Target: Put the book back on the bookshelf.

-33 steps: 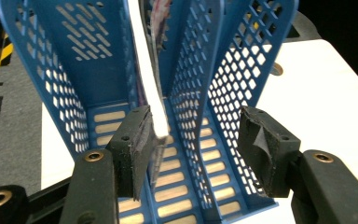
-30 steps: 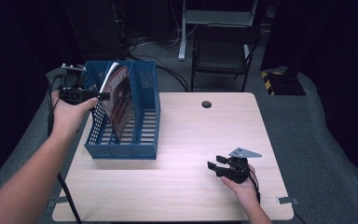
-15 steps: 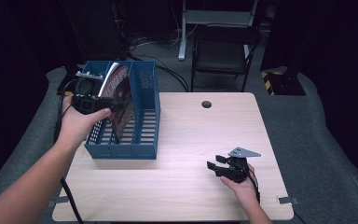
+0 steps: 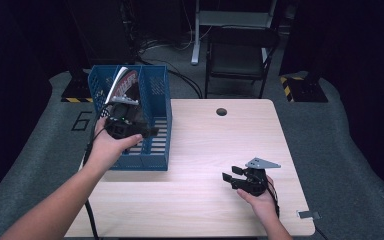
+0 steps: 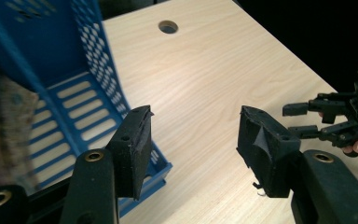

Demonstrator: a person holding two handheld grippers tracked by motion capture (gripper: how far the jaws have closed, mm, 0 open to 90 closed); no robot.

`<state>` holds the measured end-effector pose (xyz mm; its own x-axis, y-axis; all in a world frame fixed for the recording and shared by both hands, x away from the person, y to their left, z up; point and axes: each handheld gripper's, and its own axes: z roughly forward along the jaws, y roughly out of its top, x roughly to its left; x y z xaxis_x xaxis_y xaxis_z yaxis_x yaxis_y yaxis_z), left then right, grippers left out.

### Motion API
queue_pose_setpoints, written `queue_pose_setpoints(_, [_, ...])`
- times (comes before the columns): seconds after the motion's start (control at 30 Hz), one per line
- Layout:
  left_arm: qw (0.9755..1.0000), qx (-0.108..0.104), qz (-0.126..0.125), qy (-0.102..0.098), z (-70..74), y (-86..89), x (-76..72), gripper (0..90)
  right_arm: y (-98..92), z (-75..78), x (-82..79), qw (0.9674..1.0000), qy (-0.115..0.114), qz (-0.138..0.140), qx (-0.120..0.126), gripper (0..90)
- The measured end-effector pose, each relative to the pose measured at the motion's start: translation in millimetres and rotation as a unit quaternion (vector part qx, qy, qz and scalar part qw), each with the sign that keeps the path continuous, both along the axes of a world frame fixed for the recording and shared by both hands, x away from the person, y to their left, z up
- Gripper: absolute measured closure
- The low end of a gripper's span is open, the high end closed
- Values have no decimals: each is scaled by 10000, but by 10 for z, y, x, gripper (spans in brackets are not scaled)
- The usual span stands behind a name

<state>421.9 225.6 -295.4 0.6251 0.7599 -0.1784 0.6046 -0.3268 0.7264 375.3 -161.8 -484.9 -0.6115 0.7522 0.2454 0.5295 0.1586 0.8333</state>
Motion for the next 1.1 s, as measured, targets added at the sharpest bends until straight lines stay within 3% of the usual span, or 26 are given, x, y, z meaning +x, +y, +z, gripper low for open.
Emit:
queue_pose_setpoints(0.17, [9997, 43, -226, 86, -269, -143, -46, 451, 1, 4, -4, 10000, -13, 13, 25, 455])
queue_pose_setpoints(0.4, [9988, -142, -430, 195, -532, -292, -169, 458, -3, 2, -4, 10000, 21, -16, 9, 455])
queue_pose_setpoints(0.67, [9975, 107, -680, 136, -784, -352, -334, 458, 3, 4, -10, 10000, -15, 20, 23, 455])
queue_pose_setpoints(0.87, [9962, -36, -808, 325, -1076, -409, -455, 458, 11, 2, -9, 10000, -1, 20, 21, 455])
queue_pose_setpoints(1.0, [9952, -105, -901, 355, -1213, -411, -513, 458, 4, 2, -10, 10000, -1, 4, 28, 455])
queue_pose_setpoints(1.1, [9952, -101, -935, 272, -1290, -407, -563, 458, 5, 2, -10, 10000, -4, 7, 30, 455])
